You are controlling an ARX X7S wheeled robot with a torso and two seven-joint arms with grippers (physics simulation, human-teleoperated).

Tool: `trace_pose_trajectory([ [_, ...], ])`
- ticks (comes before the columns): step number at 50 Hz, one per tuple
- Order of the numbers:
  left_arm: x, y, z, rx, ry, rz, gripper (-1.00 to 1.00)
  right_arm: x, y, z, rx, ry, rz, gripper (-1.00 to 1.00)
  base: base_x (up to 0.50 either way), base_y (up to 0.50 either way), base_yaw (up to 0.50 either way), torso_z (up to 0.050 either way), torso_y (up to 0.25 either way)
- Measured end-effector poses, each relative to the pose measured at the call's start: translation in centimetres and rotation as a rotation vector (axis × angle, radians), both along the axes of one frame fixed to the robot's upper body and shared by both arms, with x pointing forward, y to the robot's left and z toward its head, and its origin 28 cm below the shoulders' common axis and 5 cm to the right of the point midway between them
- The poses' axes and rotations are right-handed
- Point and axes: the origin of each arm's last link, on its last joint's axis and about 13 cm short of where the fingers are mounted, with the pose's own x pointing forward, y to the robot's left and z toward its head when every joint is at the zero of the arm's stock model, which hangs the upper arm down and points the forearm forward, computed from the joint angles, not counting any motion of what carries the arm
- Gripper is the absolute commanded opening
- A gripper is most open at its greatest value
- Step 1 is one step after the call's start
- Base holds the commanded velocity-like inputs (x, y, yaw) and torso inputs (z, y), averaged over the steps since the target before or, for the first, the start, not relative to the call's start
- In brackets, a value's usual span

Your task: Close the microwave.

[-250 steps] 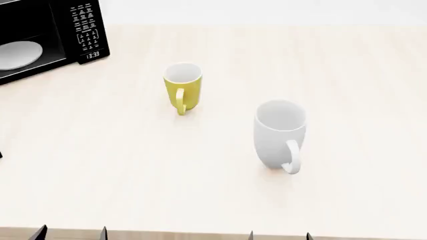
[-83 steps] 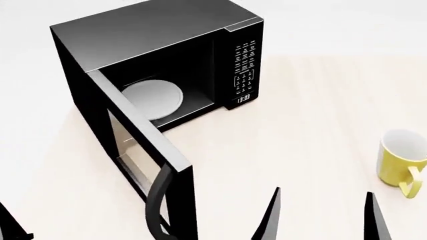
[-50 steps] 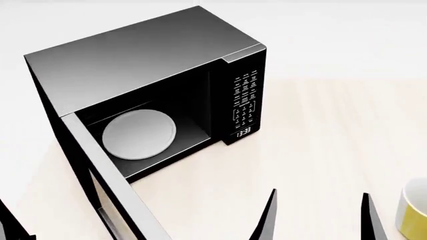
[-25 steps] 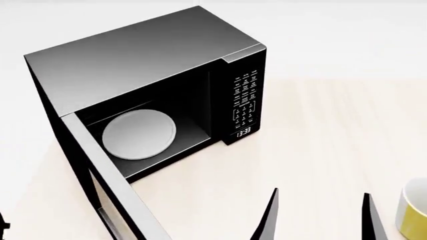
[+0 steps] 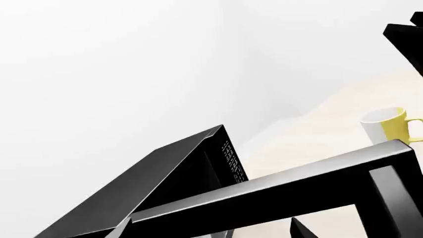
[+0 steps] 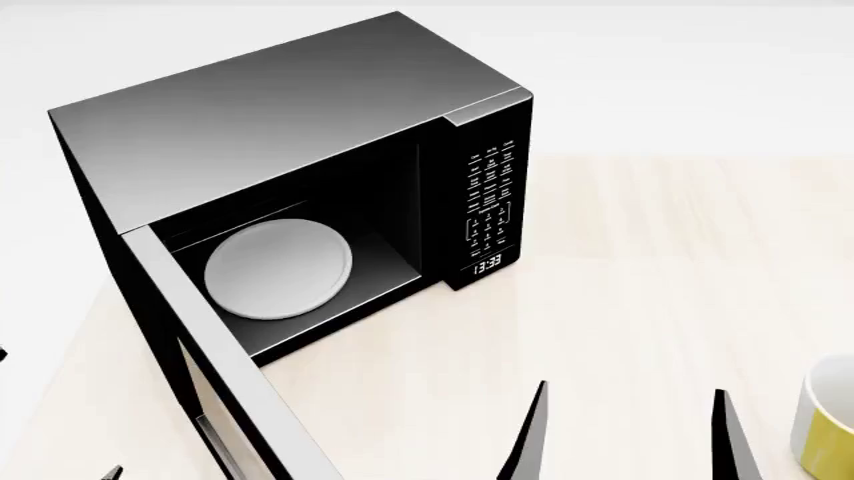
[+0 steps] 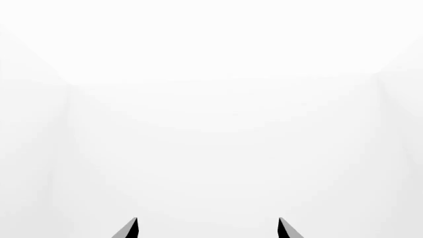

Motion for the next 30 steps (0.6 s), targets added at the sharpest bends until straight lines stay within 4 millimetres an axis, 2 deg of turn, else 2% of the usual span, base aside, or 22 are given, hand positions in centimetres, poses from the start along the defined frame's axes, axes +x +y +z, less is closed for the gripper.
trace_pose_trajectory([
  [15,1.0,1.2,-1.8,0.082,0.077,-0.096,1.0,0.0,0.1,-0.3,-0.01,0.013,0.005,1.0,0.0,0.0,0.0,0.0,0.0],
  [30,2.4,0.5,-3.2,0.096,0.1,-0.141,1.0,0.1,0.1,-0.7,-0.018,0.023,0.007,1.0,0.0,0.0,0.0,0.0,0.0],
])
